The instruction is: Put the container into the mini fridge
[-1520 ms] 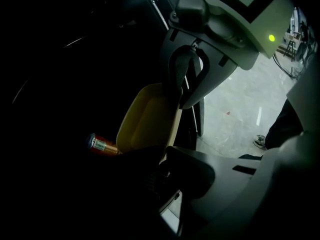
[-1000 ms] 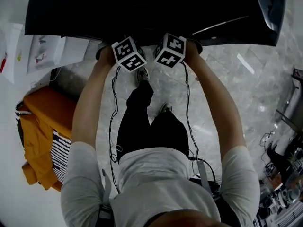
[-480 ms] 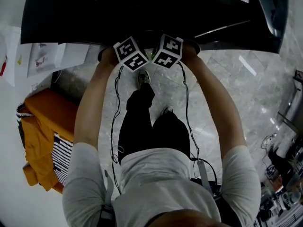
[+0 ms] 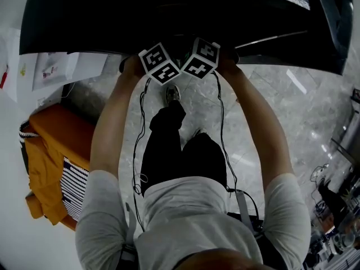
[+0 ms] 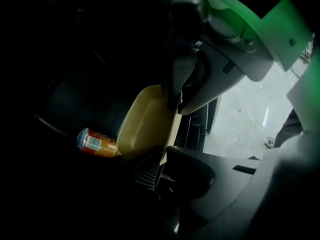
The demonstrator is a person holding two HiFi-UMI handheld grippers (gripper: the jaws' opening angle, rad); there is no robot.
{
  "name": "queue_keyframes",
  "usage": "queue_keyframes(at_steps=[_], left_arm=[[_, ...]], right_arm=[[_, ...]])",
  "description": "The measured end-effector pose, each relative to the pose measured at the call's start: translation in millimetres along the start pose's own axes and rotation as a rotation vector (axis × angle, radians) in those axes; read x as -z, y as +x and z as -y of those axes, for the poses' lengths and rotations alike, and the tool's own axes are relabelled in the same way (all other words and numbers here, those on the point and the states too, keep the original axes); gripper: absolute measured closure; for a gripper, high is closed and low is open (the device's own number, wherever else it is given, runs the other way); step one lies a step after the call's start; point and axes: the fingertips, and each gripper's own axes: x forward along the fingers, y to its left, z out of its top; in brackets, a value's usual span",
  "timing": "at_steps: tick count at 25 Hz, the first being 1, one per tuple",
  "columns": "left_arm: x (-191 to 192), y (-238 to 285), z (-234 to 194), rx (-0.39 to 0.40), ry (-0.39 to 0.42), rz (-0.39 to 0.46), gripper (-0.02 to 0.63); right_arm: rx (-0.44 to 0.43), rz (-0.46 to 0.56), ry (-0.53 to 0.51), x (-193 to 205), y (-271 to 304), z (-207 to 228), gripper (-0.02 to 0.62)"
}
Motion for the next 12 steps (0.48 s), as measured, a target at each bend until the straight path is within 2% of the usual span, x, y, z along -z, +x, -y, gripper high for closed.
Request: queue_keyframes(at_steps=[12], left_arm=[[0, 11, -6, -0.001, -0.106, 0.012, 0.546]], right_arm=[[0.016, 0.025, 0.117, 2, 10, 11, 0.499]])
